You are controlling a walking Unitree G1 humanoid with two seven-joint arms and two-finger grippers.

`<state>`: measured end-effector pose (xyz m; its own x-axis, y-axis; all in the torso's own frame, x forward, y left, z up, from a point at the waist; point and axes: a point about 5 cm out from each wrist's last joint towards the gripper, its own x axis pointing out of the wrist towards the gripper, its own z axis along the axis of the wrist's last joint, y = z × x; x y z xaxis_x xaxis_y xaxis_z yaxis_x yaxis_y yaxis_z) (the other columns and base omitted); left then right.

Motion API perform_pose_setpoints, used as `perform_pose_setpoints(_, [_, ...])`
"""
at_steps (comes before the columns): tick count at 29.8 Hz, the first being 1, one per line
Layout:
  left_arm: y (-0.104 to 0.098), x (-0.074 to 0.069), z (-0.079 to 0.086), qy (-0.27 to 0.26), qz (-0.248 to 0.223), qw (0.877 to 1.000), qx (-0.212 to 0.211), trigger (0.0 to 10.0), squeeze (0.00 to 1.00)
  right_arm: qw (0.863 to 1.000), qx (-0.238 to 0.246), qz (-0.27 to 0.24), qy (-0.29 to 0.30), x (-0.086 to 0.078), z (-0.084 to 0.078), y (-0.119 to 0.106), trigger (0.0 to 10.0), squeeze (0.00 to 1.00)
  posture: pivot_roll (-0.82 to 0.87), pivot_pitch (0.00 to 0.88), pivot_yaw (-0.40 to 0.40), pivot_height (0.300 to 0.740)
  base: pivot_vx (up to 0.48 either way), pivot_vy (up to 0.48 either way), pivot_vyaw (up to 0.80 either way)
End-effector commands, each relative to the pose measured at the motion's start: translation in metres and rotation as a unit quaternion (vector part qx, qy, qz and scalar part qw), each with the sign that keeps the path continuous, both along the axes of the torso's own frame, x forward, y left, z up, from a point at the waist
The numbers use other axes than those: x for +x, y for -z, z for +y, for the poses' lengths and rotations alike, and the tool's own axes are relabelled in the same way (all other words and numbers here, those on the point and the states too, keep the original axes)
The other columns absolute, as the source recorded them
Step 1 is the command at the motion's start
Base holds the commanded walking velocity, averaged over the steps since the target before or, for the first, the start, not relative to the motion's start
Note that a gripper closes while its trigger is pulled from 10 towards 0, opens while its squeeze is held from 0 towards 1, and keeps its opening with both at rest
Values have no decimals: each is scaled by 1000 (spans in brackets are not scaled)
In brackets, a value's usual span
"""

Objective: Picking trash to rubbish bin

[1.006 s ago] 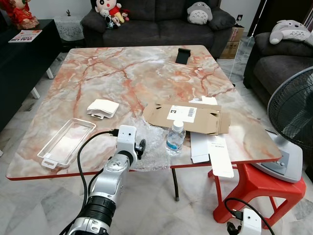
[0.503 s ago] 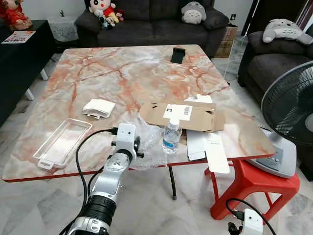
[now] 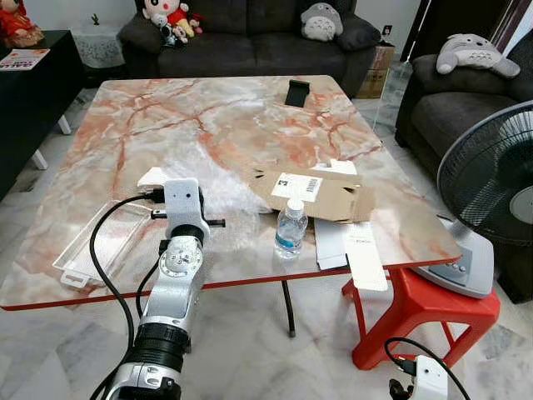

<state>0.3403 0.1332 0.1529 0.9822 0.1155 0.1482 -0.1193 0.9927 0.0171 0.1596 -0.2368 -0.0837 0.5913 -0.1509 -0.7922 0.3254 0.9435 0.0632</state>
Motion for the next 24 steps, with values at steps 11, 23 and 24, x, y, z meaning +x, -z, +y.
perform_pose_setpoints(11, [-4,3,-16,31,-55,996,65,10000,0,1000,-5,0,9,-2,-3,0,10000,0,-59,20,-56,740,0,0,0])
perform_pose_setpoints(23, [-3,5,-16,29,-75,993,87,10000,0,1000,-4,-5,10,-1,-3,-1,10000,0,-65,7,-45,740,0,0,0])
perform_pose_setpoints(24, [-3,5,-16,31,-76,993,88,10000,0,1000,-4,-5,10,-1,-3,0,10000,0,-65,7,-45,740,0,0,0])
